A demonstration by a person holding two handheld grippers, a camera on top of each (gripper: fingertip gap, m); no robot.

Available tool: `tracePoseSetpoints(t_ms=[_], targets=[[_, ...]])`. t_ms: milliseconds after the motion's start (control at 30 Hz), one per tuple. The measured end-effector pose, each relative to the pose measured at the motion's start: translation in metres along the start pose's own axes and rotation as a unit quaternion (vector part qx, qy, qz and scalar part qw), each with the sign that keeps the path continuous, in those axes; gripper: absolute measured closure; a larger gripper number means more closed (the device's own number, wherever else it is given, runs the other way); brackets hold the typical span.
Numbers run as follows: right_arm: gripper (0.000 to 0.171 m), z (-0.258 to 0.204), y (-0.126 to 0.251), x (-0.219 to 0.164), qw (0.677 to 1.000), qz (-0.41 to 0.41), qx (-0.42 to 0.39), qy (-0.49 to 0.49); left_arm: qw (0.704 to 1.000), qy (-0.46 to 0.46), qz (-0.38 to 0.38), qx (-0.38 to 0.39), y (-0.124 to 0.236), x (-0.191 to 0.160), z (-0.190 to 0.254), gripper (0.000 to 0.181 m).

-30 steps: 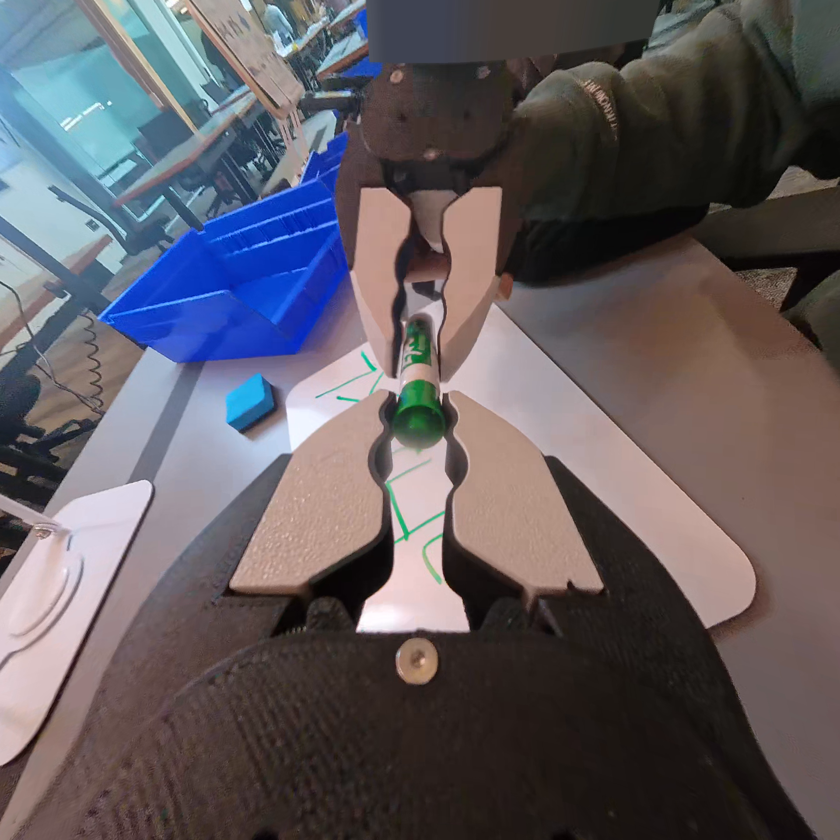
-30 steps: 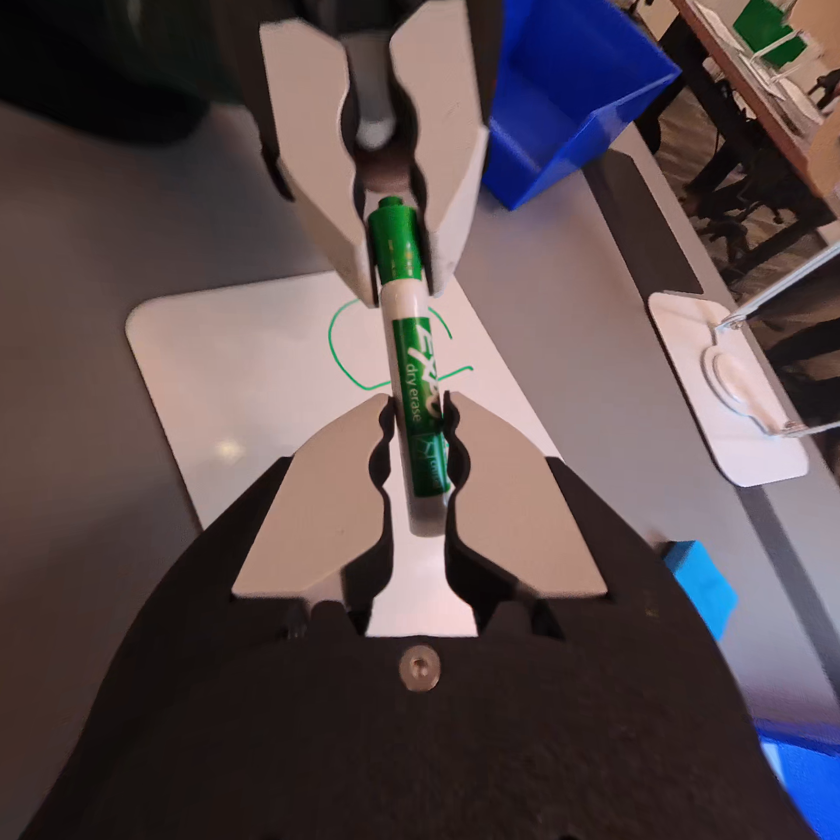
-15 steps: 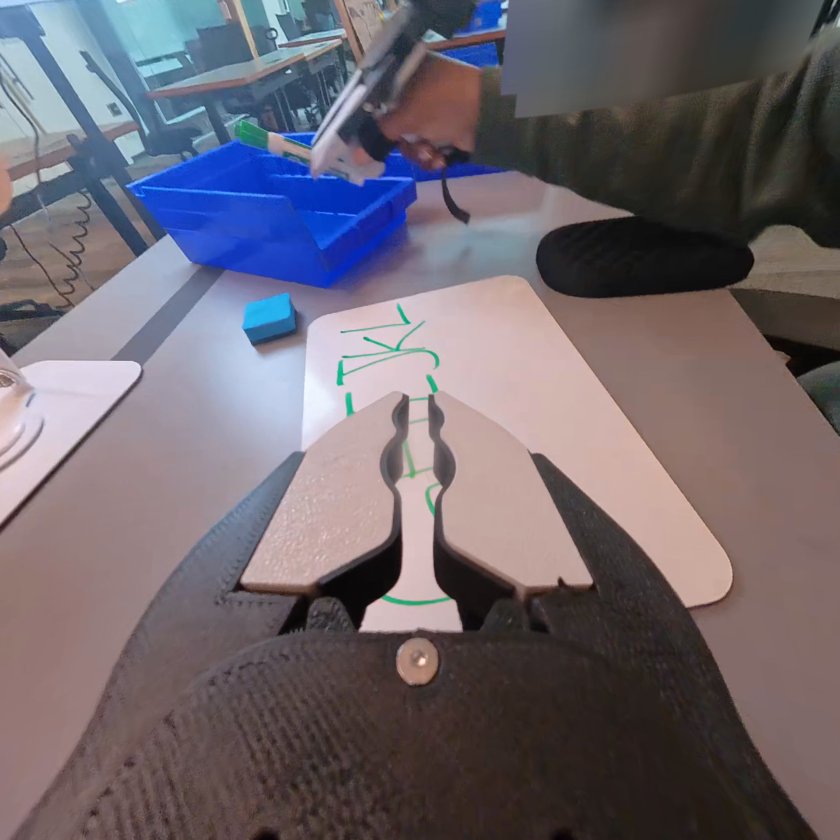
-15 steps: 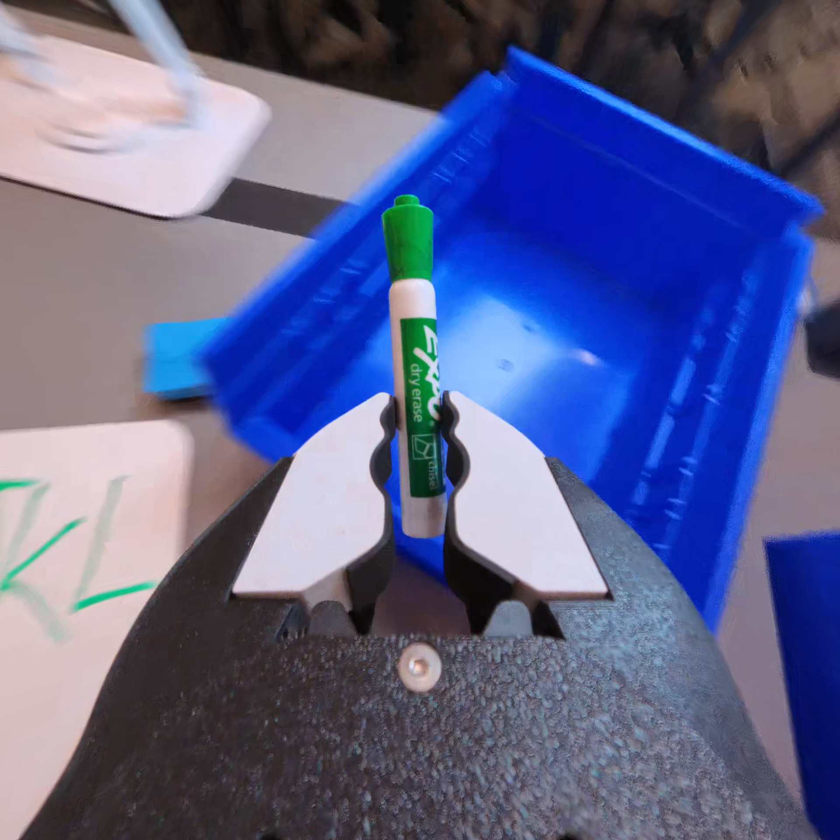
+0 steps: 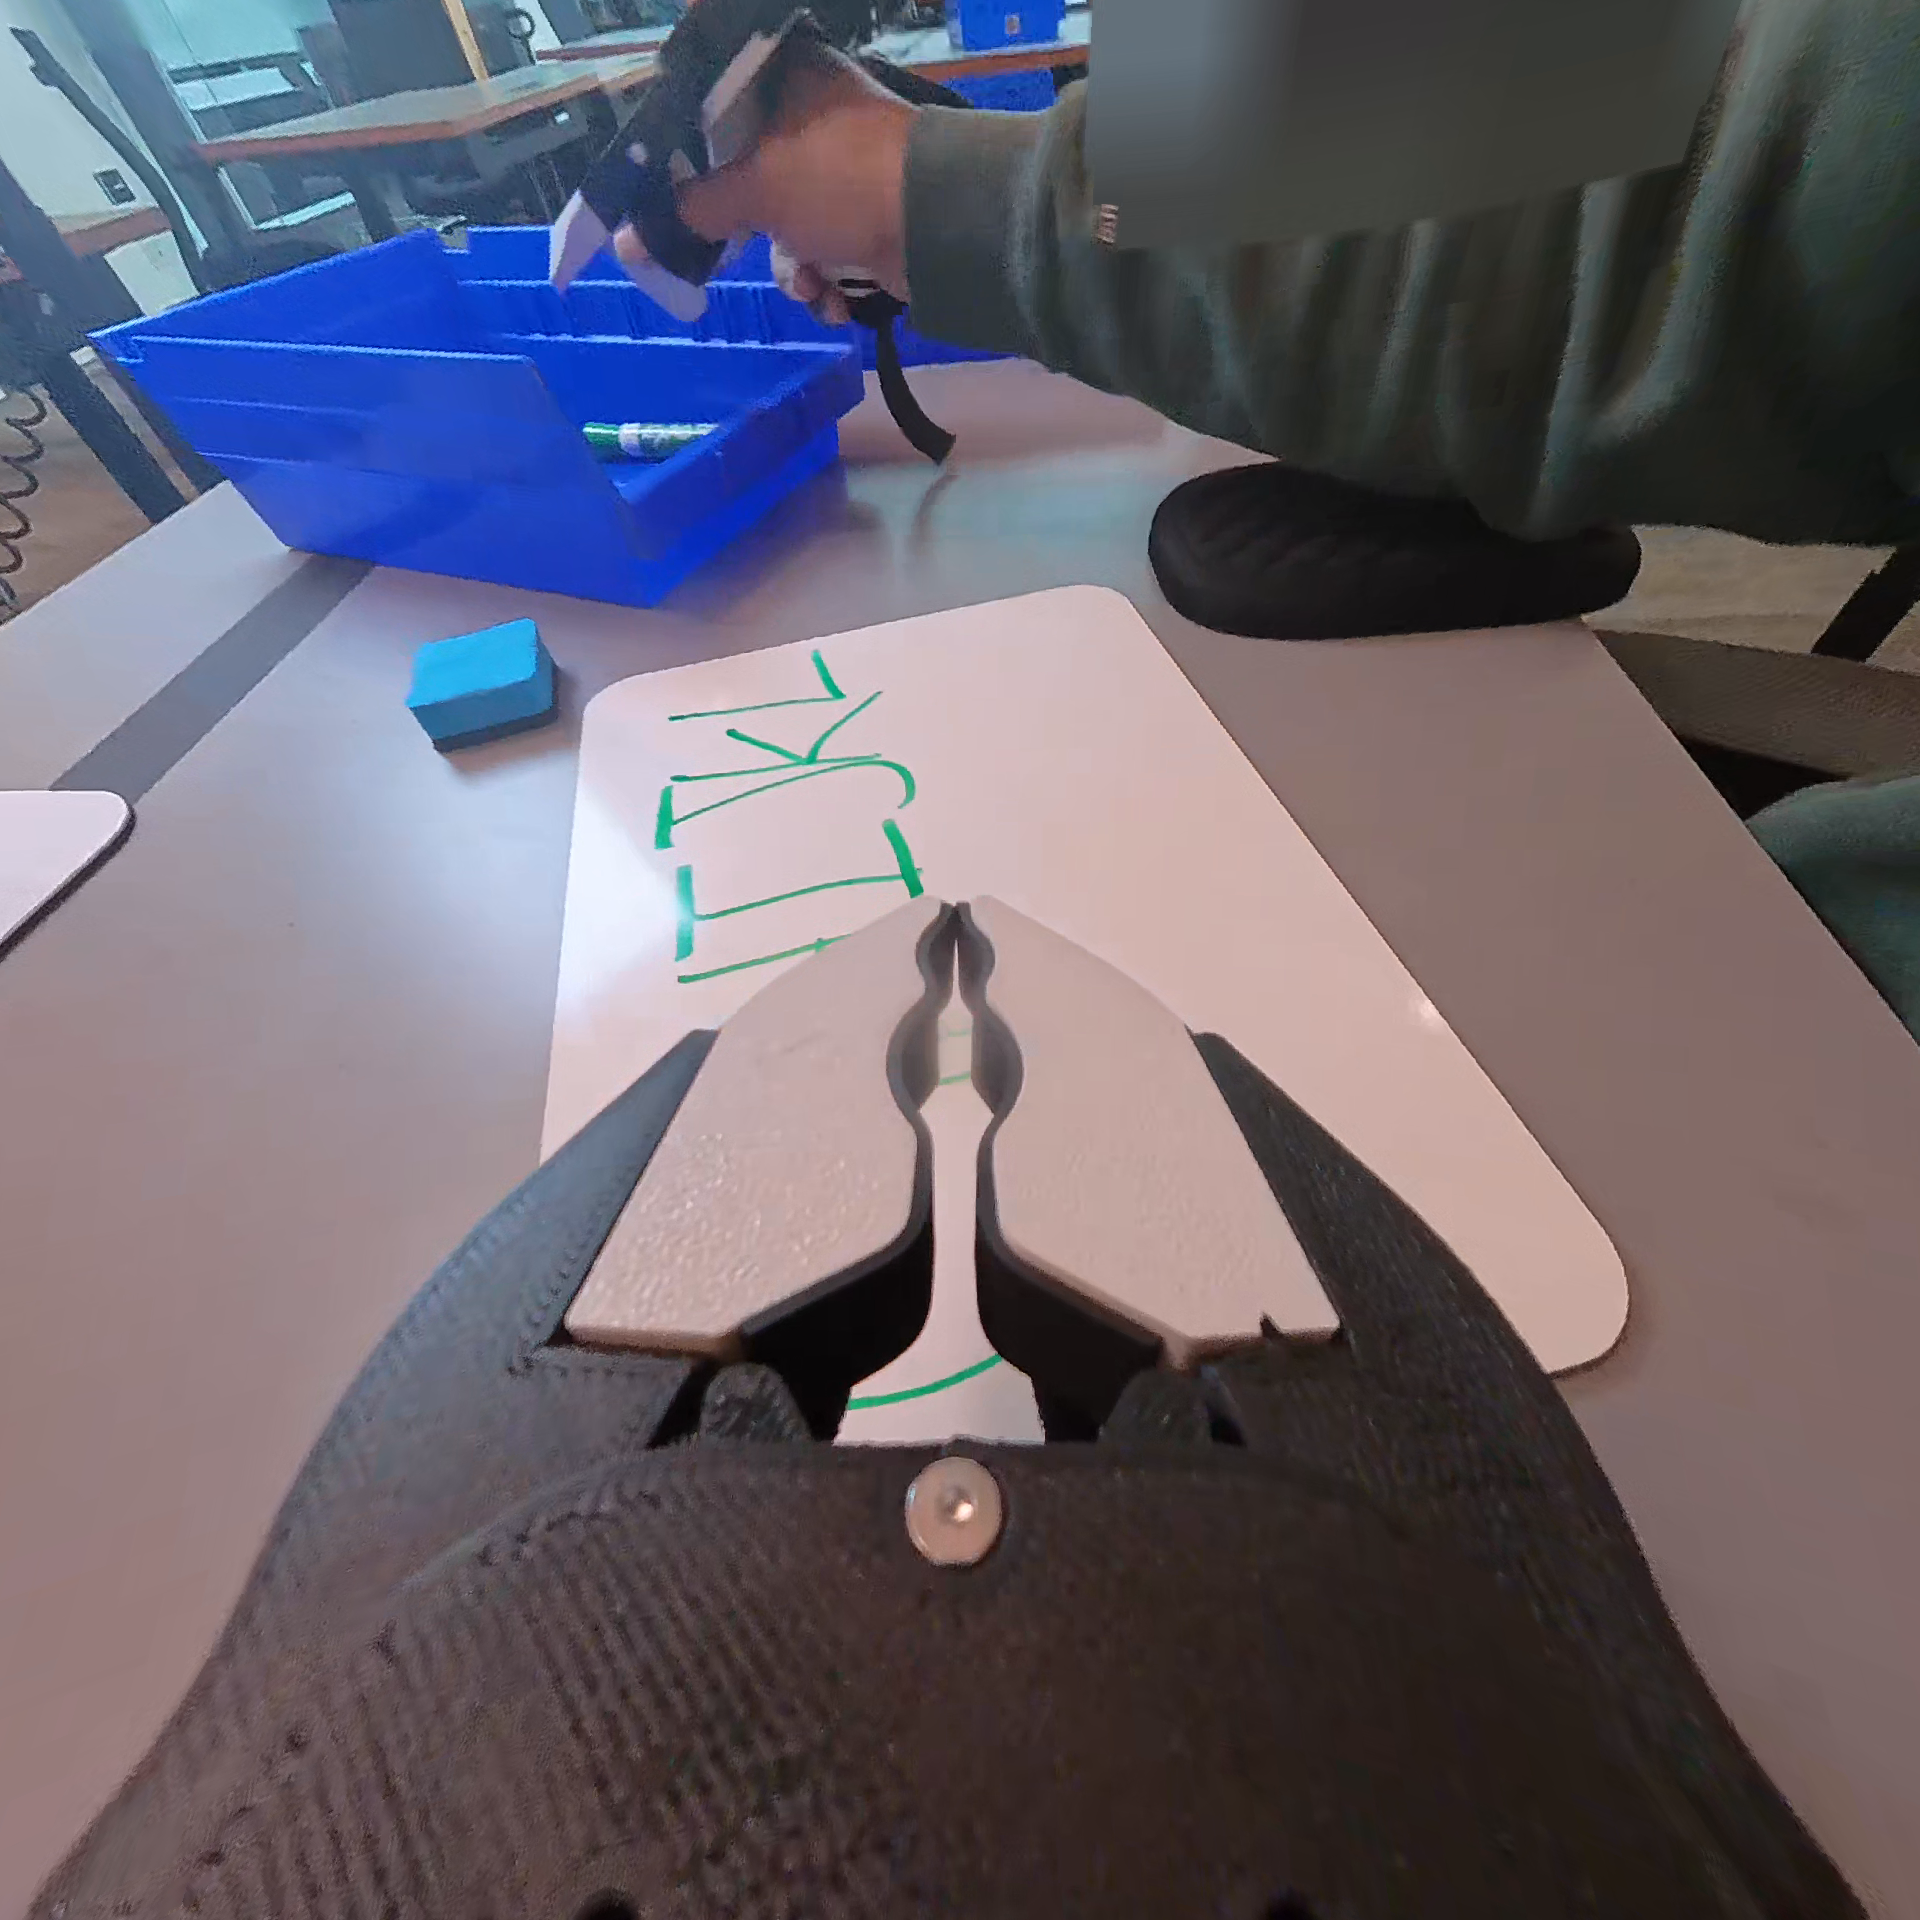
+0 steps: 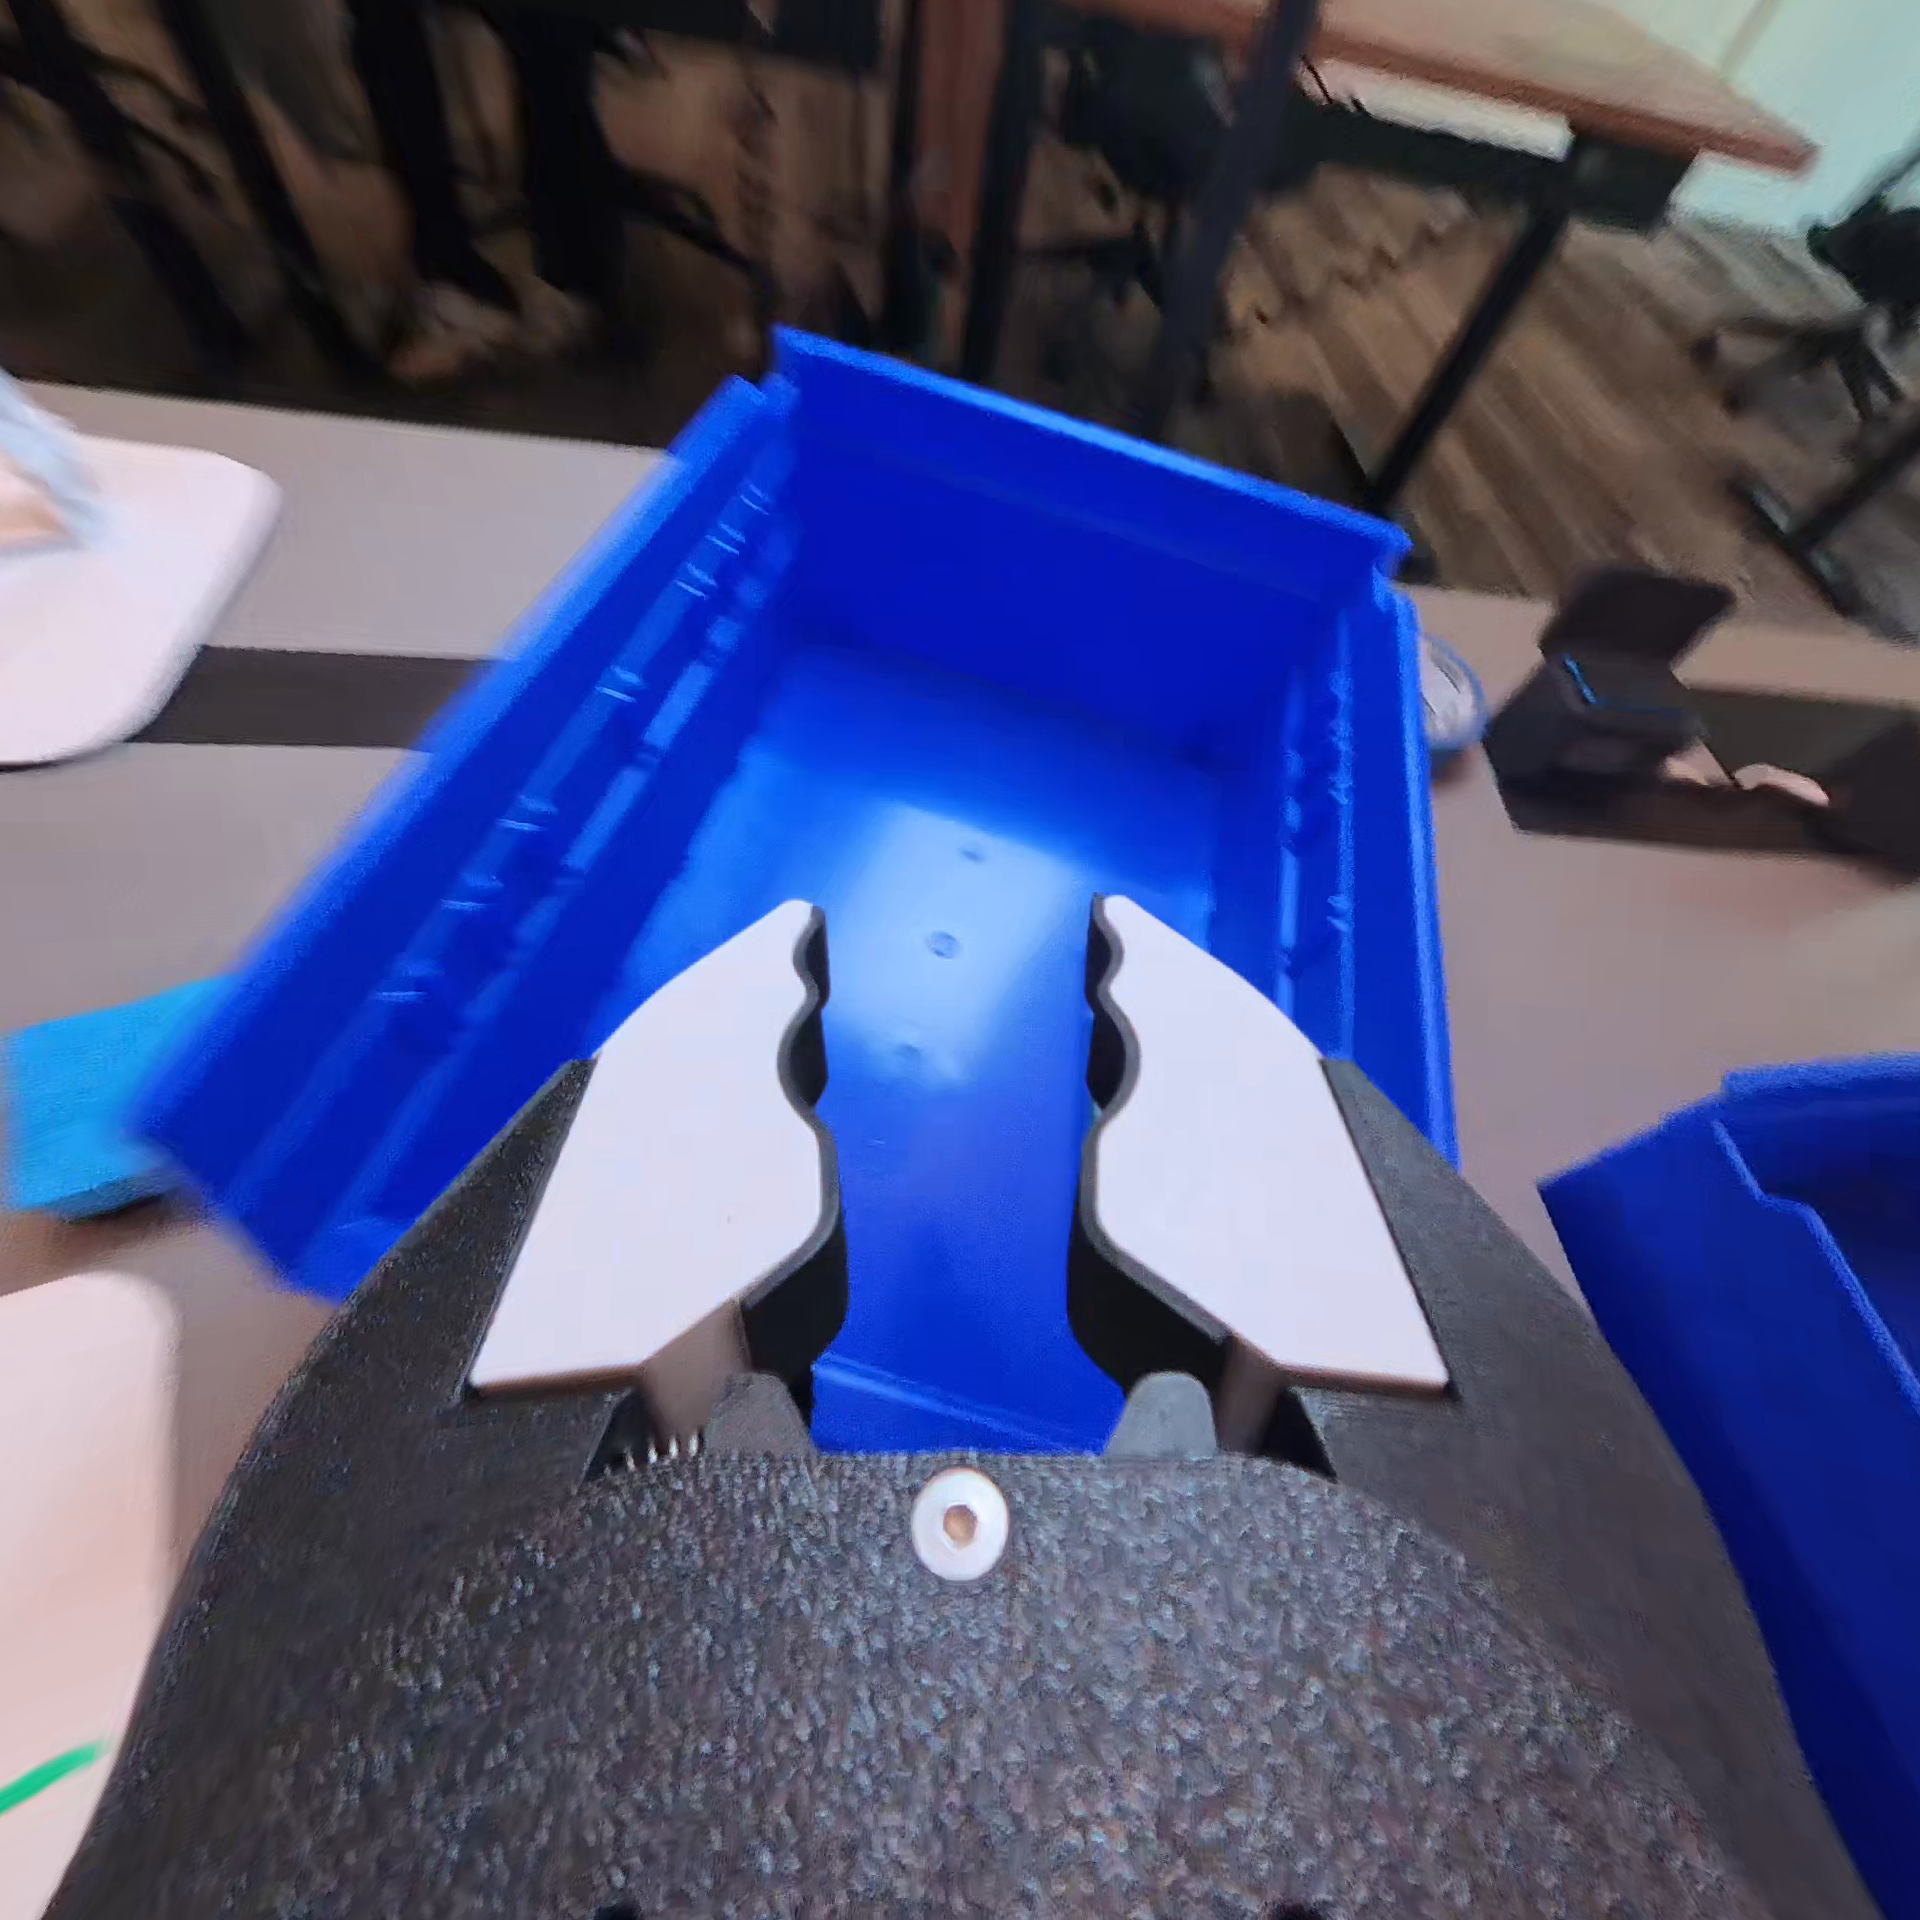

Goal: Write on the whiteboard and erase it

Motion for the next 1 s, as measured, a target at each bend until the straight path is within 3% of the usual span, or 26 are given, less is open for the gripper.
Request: tracePoseSetpoints(t_ms=[133,233,300,367,500,667,767,833,867,1000], targets=[[0.124,-0.055,0.051,0.025,0.991,0.059,0.119,0.024,1.000,0.016,0.025,0.008,0.008,0.005,-0.007,0.181],[0.129,-0.123,0.084,0.016,0.969,0.037,0.235,0.067,0.999,0.014,0.033,0.021,0.015,0.011,-0.011,0.181],[0.121,-0.168,0.087,-0.009,0.953,-0.019,0.289,0.089,0.999,0.007,0.041,0.030,0.019,0.015,-0.013,0.181],[0.114,-0.193,0.067,-0.030,0.956,-0.055,0.270,0.097,0.998,0.003,0.043,0.034,0.021,0.017,-0.012,0.181],[0.096,-0.198,0.022,-0.040,0.973,-0.072,0.201,0.090,0.999,-0.005,0.041,0.027,0.024,0.018,0.001,0.181],[0.088,-0.194,0.001,-0.041,0.971,-0.115,0.184,0.104,0.998,0.035,-0.032,-0.030,0.025,-0.009,0.037,0.181],[0.093,-0.191,-0.009,-0.044,0.967,-0.138,0.180,0.116,0.996,0.026,-0.066,-0.049,0.026,-0.022,0.053,0.165],[0.107,-0.194,-0.013,-0.045,0.963,-0.143,0.195,0.120,0.995,0.023,-0.077,-0.065,0.025,-0.024,0.060,0.159],[0.117,-0.199,-0.014,-0.047,0.957,-0.147,0.219,0.123,0.993,0.024,-0.084,-0.077,0.023,-0.026,0.064,0.157],[0.119,-0.204,-0.006,-0.040,0.942,-0.108,0.277,0.155,0.985,0.019,-0.135,-0.110,0.018,-0.040,0.076,0.160]])
Point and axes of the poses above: each gripper's, where its closed fingertips meet, y back along the fingers, x out of its top, z = x × y across the jaws, the point moved 4 cm from there along y, back along the fingers, and after that the axes turned 6 degrees about -x, right-handed, at the moved point
